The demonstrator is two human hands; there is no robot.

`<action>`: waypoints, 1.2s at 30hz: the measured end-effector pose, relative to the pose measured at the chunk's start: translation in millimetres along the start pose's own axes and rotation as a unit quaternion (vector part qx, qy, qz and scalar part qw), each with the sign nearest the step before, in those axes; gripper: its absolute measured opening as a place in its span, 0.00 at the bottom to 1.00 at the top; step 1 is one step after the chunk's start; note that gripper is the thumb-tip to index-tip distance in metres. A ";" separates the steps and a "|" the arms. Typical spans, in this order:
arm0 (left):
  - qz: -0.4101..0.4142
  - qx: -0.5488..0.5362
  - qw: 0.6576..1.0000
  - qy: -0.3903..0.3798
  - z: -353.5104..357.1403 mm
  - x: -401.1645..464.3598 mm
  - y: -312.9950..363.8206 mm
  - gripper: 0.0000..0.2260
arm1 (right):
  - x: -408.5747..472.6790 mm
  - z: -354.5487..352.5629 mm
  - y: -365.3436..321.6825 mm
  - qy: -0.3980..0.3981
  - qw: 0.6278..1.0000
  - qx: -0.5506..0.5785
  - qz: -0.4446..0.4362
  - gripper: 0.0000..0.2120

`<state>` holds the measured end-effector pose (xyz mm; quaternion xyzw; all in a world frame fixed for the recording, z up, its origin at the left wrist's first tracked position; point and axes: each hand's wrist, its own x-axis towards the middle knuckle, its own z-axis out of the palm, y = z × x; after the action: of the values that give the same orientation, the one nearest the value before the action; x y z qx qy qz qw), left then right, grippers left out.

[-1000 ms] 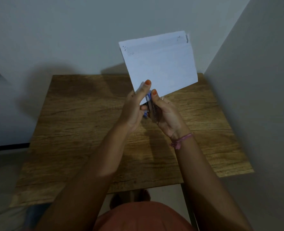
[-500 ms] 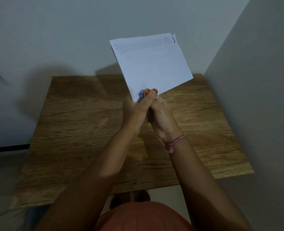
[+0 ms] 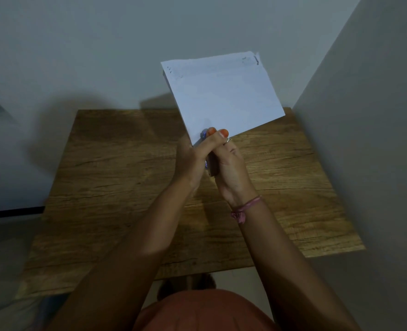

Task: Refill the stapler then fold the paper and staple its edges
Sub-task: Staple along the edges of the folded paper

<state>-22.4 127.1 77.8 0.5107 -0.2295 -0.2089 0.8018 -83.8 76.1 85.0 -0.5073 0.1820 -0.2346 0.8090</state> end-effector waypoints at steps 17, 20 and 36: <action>-0.138 -0.063 0.983 -0.105 -6.2 9.5 9.2 0.13 | 1.9 -17.3 -5.7 -0.003 0.998 -0.042 0.047 0.25; -0.169 -0.079 0.980 -0.073 -8.4 9.6 10.8 0.12 | 3.6 -22.7 -7.9 -0.018 0.995 -0.068 0.073 0.21; -0.182 -0.119 0.975 -0.042 -8.7 11.0 -3.4 0.13 | 6.9 -39.2 3.9 0.025 0.995 -0.101 0.007 0.18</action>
<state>-8.9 125.8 73.2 0.4356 -0.1396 -0.3982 0.7951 -98.3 44.9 64.7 -0.5788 0.2283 -0.2219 0.7508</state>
